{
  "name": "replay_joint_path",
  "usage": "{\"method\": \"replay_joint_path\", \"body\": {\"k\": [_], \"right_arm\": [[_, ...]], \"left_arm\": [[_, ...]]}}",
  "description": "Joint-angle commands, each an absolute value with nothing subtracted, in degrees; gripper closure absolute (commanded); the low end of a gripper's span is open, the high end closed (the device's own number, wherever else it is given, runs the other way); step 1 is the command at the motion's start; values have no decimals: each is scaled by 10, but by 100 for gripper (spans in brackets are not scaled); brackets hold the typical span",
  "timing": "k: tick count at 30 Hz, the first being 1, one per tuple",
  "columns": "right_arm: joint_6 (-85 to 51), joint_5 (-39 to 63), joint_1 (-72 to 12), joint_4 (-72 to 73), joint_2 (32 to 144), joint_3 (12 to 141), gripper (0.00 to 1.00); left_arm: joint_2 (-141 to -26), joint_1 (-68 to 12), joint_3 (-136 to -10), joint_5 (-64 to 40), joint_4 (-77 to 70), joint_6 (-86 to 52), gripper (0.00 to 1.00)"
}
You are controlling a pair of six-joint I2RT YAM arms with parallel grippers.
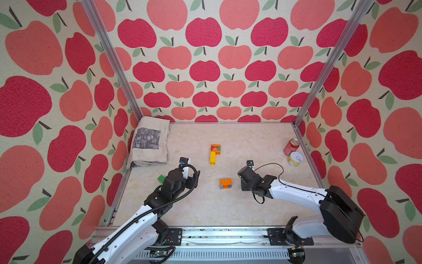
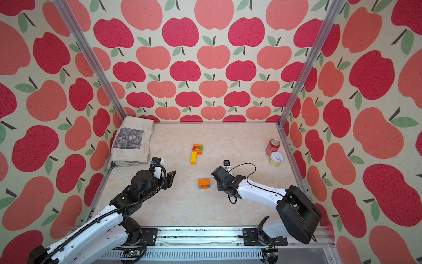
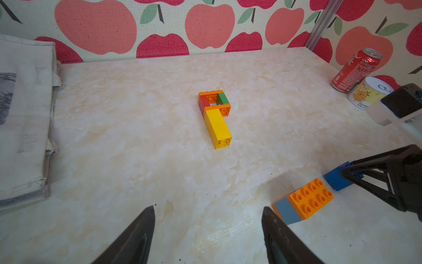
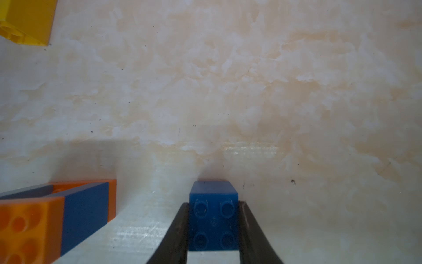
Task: Assemble the letter p with lego
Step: Place the lego brick at the center of the board, then pick up the lego brick from the center of the board.
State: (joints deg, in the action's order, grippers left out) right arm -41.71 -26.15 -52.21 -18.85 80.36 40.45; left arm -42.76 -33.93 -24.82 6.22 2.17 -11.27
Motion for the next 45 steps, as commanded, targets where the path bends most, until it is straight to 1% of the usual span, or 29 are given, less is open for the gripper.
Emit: {"method": "replay_joint_path", "body": {"k": [1,7,9,14,17,23,26,29,35,41,45], "right_arm": [[-430,-276,-528,-181,815,402,62],[-413,-264,-528,-171,795,402,51],[-400,-256,-528,-176,785,405,46],[-366,-251,-526,-206,749,418,37],[-324,-251,-524,-203,700,409,36],[-222,-256,-514,-171,575,371,30],[-185,-249,-504,-149,527,345,27],[-166,-232,-492,-130,504,325,26],[-144,-196,-475,-103,497,304,25],[-136,-181,-473,-87,488,281,26],[-129,-178,-472,-83,472,275,26]], "left_arm": [[-425,-321,-253,77,54,-136,24],[-438,-266,-275,103,130,-180,24],[-442,-243,-280,113,158,-208,25],[-445,-223,-286,191,219,-272,25],[-441,-193,-282,200,244,-309,25],[-458,-88,-267,130,234,-344,25],[-472,-78,-265,158,228,-353,25],[-493,-67,-257,164,208,-361,25],[-588,-38,-265,150,171,-360,25],[-683,-22,-292,118,150,-355,26],[-721,-14,-305,106,131,-352,26]]}}
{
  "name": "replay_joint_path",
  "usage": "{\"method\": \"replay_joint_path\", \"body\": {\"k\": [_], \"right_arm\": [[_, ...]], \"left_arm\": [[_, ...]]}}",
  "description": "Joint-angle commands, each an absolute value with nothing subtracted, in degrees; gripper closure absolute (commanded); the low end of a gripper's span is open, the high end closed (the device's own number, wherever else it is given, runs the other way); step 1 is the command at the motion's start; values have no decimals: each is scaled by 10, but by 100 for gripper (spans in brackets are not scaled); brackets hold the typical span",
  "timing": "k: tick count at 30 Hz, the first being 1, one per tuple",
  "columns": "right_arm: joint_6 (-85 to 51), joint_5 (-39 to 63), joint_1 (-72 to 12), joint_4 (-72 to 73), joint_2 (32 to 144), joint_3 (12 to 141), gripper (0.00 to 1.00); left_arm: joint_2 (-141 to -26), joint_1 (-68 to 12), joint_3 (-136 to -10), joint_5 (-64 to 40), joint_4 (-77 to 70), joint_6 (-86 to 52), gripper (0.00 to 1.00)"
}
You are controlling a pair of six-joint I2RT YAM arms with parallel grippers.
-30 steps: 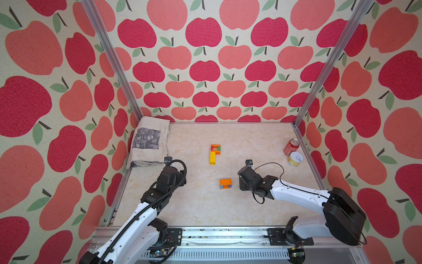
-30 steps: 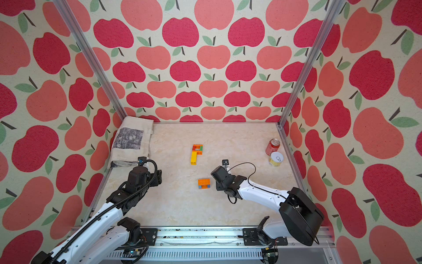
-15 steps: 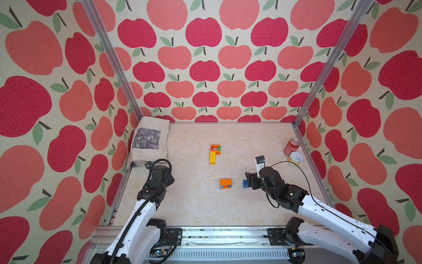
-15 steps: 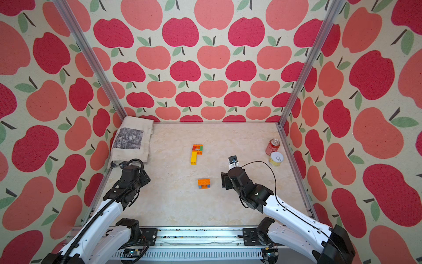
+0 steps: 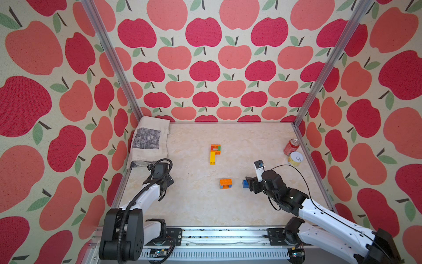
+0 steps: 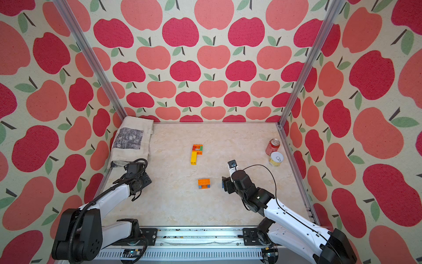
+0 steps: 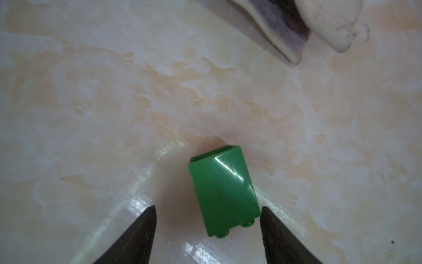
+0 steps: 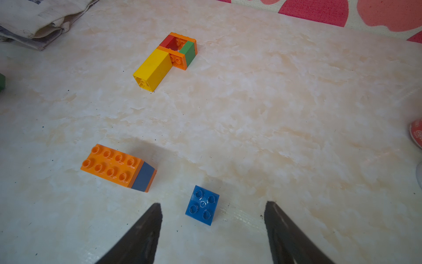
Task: Assemble the letter p with lego
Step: Pick up the lego brick from the center of the board.
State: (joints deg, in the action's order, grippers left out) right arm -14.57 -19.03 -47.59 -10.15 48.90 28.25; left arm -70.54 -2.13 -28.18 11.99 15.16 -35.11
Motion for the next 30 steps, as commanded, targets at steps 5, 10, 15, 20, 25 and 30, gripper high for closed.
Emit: {"method": "replay_joint_path", "body": {"k": [5,10,15,20,25,30], "right_arm": [[-127,-173,-472,-76,466,268,26],[-127,-173,-471,-76,467,269,26],[-134,-166,-471,-69,468,266,26],[-157,-122,-471,-39,491,268,26],[-194,-70,-472,-19,511,280,27],[-255,-36,-500,93,528,282,33]], "left_arm": [[-761,-6,-327,92,124,-346,34],[-788,0,-335,76,109,-344,43],[-793,5,-337,46,90,-333,57],[-761,7,-314,-6,47,-338,71],[-702,5,-289,-61,36,-363,74],[-597,-60,-248,-136,-44,-480,73]]}}
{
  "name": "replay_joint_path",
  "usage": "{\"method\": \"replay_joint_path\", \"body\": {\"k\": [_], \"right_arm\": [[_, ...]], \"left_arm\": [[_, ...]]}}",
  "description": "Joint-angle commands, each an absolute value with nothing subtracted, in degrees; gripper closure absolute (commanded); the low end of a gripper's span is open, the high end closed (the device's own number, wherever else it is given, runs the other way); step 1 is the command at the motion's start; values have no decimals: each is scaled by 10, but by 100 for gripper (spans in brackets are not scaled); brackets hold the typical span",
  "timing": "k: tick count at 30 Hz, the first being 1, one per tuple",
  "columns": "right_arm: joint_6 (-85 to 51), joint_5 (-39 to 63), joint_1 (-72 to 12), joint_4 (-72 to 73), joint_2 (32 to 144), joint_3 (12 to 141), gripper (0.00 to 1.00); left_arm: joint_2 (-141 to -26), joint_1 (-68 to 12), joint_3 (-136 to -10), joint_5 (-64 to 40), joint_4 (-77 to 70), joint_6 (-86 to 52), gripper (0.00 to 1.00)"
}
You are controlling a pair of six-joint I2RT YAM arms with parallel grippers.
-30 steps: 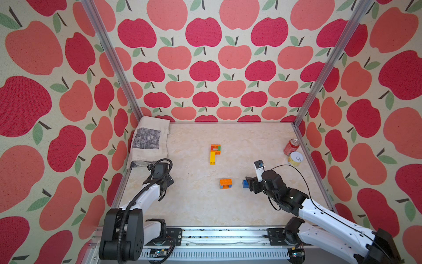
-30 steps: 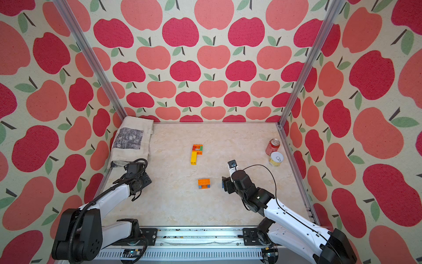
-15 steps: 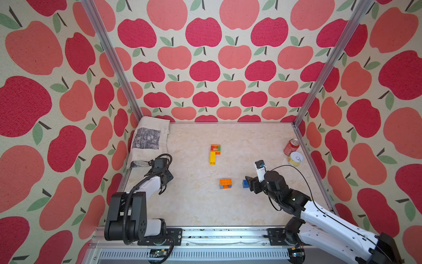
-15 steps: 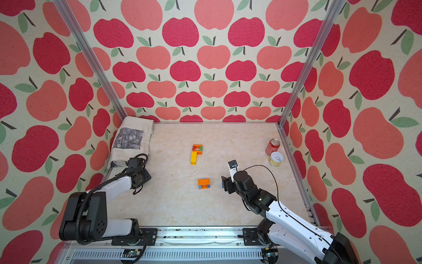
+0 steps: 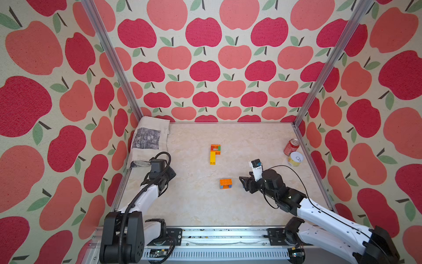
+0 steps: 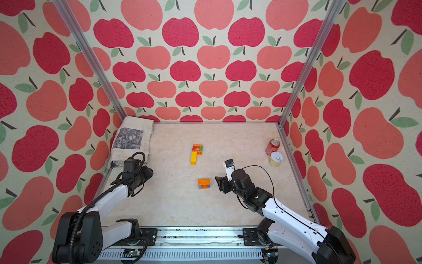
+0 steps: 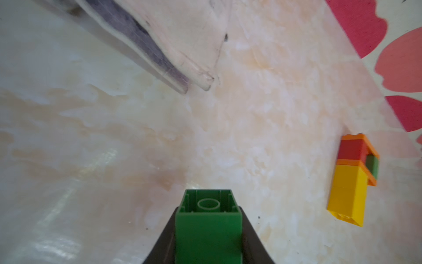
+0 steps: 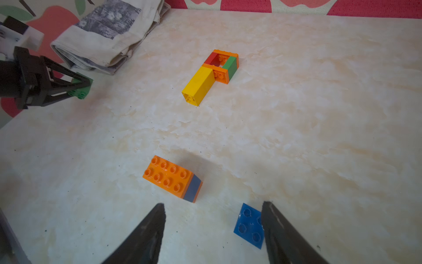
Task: Assemble the letter p with lego
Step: Pick up the lego brick from the center of the board.
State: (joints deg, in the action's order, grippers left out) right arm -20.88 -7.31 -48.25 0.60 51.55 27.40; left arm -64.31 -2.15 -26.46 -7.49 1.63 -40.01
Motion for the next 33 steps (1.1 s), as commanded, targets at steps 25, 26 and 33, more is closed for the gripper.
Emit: {"method": "replay_joint_path", "body": {"k": [25,26,33], "right_arm": [[-143,-353,-736,571,864,323,35],[-132,-366,-740,591,873,320,35],[-95,-405,-742,694,887,281,39]], "left_arm": [[-666,-412,-287,-61,-338,-685,70],[-663,-417,-288,-59,-333,-684,69],[-627,-424,-262,-41,-317,-693,69]]}}
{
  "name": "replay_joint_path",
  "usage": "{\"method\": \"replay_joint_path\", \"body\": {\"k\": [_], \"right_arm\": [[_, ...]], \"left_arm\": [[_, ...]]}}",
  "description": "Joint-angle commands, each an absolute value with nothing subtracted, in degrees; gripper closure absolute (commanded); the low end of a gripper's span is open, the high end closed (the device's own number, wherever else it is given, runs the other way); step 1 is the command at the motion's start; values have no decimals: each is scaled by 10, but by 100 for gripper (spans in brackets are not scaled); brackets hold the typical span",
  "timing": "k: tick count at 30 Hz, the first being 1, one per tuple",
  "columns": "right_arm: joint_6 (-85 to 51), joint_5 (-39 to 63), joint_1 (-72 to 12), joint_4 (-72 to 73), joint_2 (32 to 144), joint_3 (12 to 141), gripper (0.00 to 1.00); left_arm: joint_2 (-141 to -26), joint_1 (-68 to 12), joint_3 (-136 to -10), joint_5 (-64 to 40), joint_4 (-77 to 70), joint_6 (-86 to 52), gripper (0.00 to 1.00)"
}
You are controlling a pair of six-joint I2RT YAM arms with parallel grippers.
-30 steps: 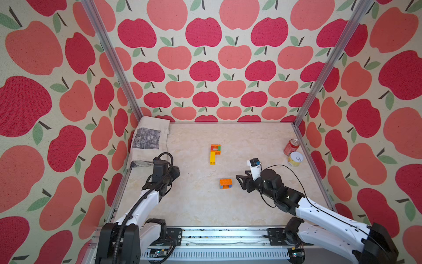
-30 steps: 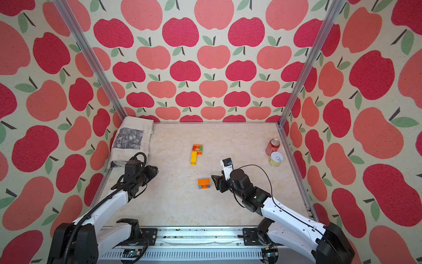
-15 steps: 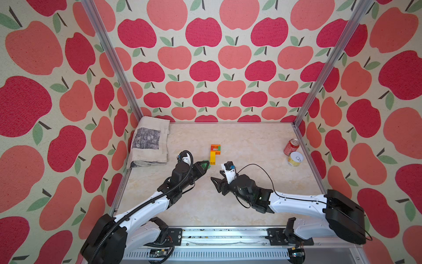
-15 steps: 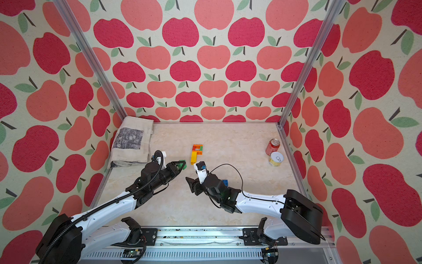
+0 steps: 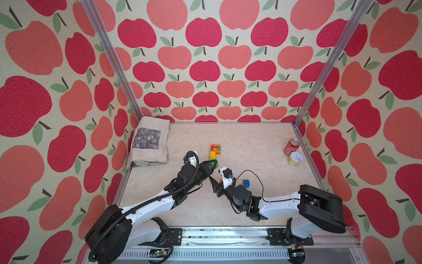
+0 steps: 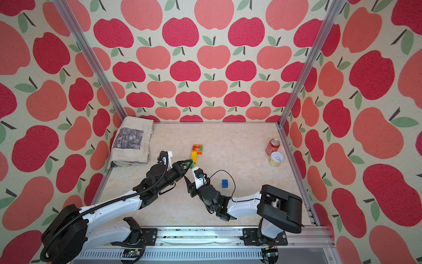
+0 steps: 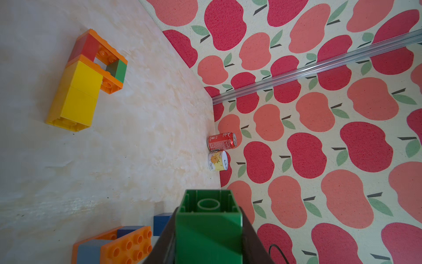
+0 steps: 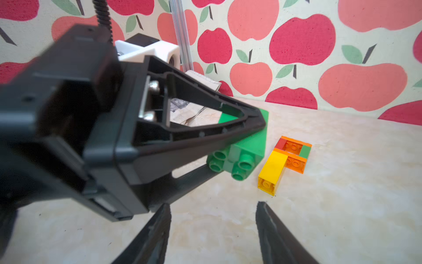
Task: Assemble the letter p with lego
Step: Pick up the lego brick from the center of the board.
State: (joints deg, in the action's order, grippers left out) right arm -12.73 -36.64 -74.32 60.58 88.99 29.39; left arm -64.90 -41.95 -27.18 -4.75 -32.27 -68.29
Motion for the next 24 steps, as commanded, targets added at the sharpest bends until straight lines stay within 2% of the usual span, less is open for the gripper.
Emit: {"method": "replay_joint_path", "body": {"k": [1,7,24], "right_arm": [[-90,-401,-741,699,884,278,40],[-77,-376,-742,737,884,266,40],[-42,-372,-737,792,946,306,43]], "left_arm": [[-626,-424,-260,-37,-309,-692,69],[-579,-425,-258,-26,-276,-681,67],[-605,-440,-242,-37,-333,-687,66]]}}
